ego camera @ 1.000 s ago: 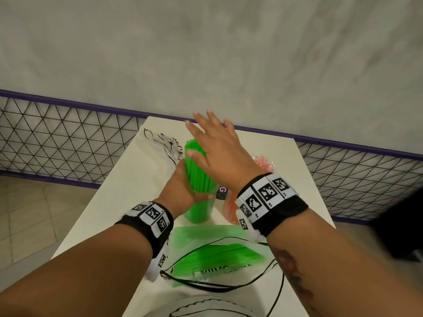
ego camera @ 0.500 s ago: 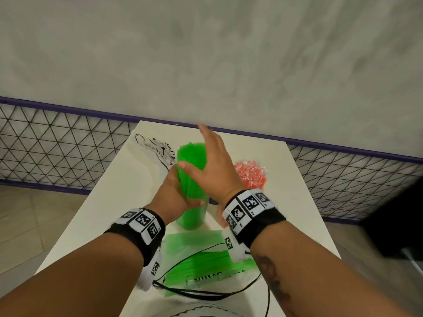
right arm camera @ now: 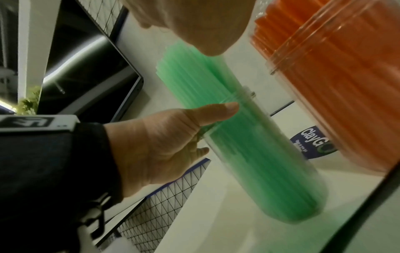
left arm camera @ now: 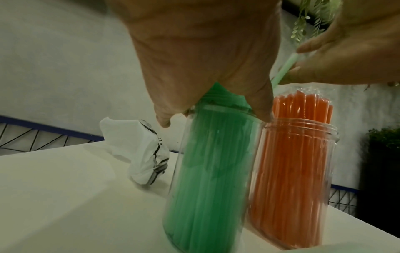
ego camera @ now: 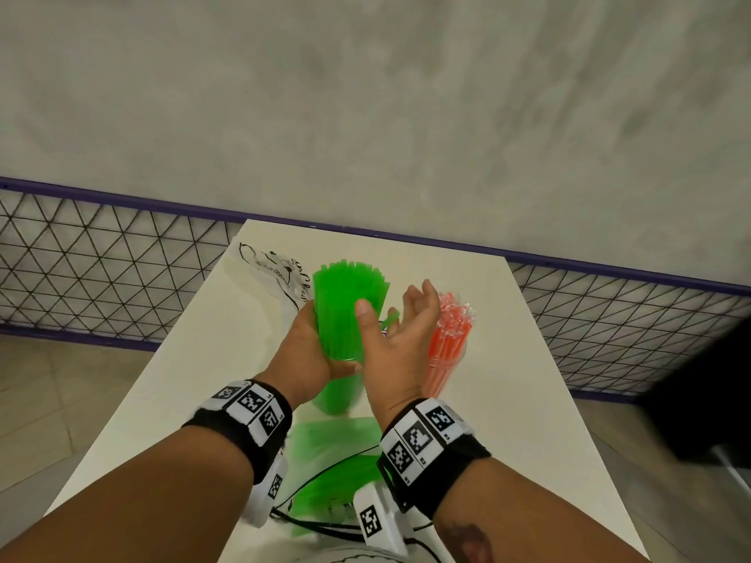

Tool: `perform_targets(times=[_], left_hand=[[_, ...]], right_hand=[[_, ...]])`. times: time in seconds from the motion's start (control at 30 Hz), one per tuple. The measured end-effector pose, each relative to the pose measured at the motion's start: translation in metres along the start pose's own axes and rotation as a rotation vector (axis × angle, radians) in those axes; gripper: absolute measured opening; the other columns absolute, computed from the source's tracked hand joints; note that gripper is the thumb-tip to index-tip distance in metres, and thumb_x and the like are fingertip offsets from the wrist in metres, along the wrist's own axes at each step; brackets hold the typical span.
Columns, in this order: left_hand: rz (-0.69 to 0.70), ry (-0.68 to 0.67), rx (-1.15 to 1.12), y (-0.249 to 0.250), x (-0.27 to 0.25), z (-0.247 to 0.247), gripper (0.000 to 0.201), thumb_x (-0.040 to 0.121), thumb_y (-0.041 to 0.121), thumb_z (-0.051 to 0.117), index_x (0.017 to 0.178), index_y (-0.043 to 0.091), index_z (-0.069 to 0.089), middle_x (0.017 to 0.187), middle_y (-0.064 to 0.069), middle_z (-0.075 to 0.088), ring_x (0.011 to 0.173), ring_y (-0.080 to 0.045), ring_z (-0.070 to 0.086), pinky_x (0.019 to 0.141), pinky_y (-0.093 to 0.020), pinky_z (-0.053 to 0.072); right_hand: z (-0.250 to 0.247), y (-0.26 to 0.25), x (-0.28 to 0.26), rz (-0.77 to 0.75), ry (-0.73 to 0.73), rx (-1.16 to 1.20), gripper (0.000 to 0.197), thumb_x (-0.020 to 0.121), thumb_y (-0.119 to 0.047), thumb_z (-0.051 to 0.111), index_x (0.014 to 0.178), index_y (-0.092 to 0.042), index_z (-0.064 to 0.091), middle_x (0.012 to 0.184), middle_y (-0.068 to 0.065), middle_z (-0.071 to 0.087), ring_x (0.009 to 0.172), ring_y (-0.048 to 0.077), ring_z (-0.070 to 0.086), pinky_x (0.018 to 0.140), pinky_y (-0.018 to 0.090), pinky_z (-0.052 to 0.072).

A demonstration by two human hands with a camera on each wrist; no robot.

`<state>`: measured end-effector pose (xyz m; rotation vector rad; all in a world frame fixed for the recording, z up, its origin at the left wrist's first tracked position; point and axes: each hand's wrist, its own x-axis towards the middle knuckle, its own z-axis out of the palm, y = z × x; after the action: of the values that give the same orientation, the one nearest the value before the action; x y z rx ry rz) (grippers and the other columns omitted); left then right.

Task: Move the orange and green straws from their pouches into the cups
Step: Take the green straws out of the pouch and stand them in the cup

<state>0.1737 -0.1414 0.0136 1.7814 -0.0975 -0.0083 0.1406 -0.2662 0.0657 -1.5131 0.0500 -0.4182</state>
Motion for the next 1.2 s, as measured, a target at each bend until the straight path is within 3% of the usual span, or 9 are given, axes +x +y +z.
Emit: perform_targets(times=[0.13, 0.3, 0.4, 0.53, 0.73, 0.87, 1.0, 1.1, 1.2], left_hand=[[0.038, -0.015, -0.018, 0.006, 0.0, 0.003, 0.074, 0.071, 0.002, 0.085, 0.132, 0.024, 0.051, 0.122, 0.001, 0.067, 0.112, -0.02, 0.066, 0.084, -0.034, 0.06], [0.125, 0.043, -0.096, 0.022, -0.004, 0.009, 0.029, 0.096, 0.006, 0.06, 0.124, 0.015, 0.064, 0.111, -0.003, 0.074, 0.101, -0.018, 0.072, 0.084, -0.032, 0.059], [0.065, -0.037, -0.094, 0.012, -0.002, 0.003, 0.044, 0.091, -0.001, 0.066, 0.13, 0.018, 0.059, 0.116, 0.002, 0.071, 0.108, -0.017, 0.068, 0.082, -0.028, 0.058], [0.044, -0.034, 0.075, -0.002, 0.001, -0.004, 0.104, 0.058, 0.015, 0.095, 0.143, 0.028, 0.037, 0.133, 0.013, 0.056, 0.125, -0.008, 0.054, 0.106, -0.036, 0.047], [0.103, -0.075, -0.069, -0.005, 0.003, -0.003, 0.107, 0.055, 0.014, 0.096, 0.143, 0.033, 0.037, 0.134, 0.006, 0.06, 0.124, -0.016, 0.06, 0.102, -0.049, 0.05], [0.127, -0.029, -0.021, -0.011, -0.001, -0.007, 0.12, 0.052, 0.022, 0.098, 0.147, 0.037, 0.025, 0.139, 0.009, 0.054, 0.129, -0.013, 0.055, 0.104, -0.043, 0.049], [-0.247, 0.078, 0.241, -0.029, -0.024, -0.02, 0.144, 0.046, 0.062, 0.089, 0.156, 0.018, 0.007, 0.161, -0.008, 0.021, 0.147, -0.024, 0.028, 0.117, -0.047, 0.033], [-0.449, -0.18, 0.286, -0.043, -0.053, -0.034, 0.145, 0.038, 0.081, 0.079, 0.152, 0.016, 0.018, 0.155, -0.01, 0.031, 0.136, -0.024, 0.04, 0.105, -0.036, 0.044], [-0.521, -0.61, 0.481, -0.046, -0.078, -0.034, 0.141, 0.046, 0.077, 0.081, 0.154, 0.019, 0.012, 0.156, -0.002, 0.028, 0.131, -0.016, 0.039, 0.106, -0.023, 0.038]], right_hand=[[0.004, 0.002, -0.003, 0.094, -0.088, -0.021, 0.1, 0.074, -0.046, 0.077, 0.149, -0.037, 0.012, 0.151, -0.007, 0.033, 0.135, 0.005, 0.033, 0.114, 0.033, 0.032], [0.012, 0.006, -0.005, 0.109, -0.328, -0.415, 0.137, 0.057, -0.045, 0.09, 0.148, -0.046, -0.012, 0.154, -0.007, 0.027, 0.139, 0.011, 0.028, 0.116, 0.035, 0.025], [0.023, -0.004, 0.013, 0.114, -0.306, -0.445, 0.134, 0.062, -0.034, 0.09, 0.144, -0.051, -0.014, 0.149, 0.0, 0.038, 0.133, 0.018, 0.042, 0.11, 0.04, 0.038], [0.025, -0.009, 0.033, 0.058, -0.152, -0.401, 0.113, 0.074, -0.027, 0.082, 0.148, -0.044, -0.001, 0.137, 0.002, 0.051, 0.118, 0.022, 0.056, 0.099, 0.04, 0.049], [0.013, 0.006, 0.024, 0.106, -0.239, -0.471, 0.112, 0.075, -0.032, 0.082, 0.15, -0.038, 0.0, 0.136, -0.002, 0.052, 0.118, 0.017, 0.056, 0.097, 0.034, 0.049], [0.001, 0.001, 0.011, 0.03, -0.231, -0.517, 0.128, 0.062, -0.053, 0.084, 0.149, -0.042, -0.009, 0.155, -0.006, 0.026, 0.141, 0.013, 0.029, 0.113, 0.037, 0.032], [-0.039, 0.019, -0.034, -0.315, -0.202, -0.627, 0.09, 0.076, -0.063, 0.066, 0.144, -0.02, 0.025, 0.137, -0.01, 0.032, 0.128, 0.006, 0.036, 0.109, 0.021, 0.031], [-0.072, 0.035, -0.059, -0.624, -0.689, -0.814, 0.029, 0.094, -0.042, 0.054, 0.107, -0.015, 0.056, 0.101, -0.005, 0.055, 0.091, 0.01, 0.053, 0.085, 0.021, 0.048], [-0.094, 0.063, -0.068, -0.728, -1.224, -1.161, 0.011, 0.081, -0.037, 0.067, 0.079, -0.026, 0.07, 0.077, -0.008, 0.066, 0.071, 0.011, 0.064, 0.068, 0.028, 0.056]])
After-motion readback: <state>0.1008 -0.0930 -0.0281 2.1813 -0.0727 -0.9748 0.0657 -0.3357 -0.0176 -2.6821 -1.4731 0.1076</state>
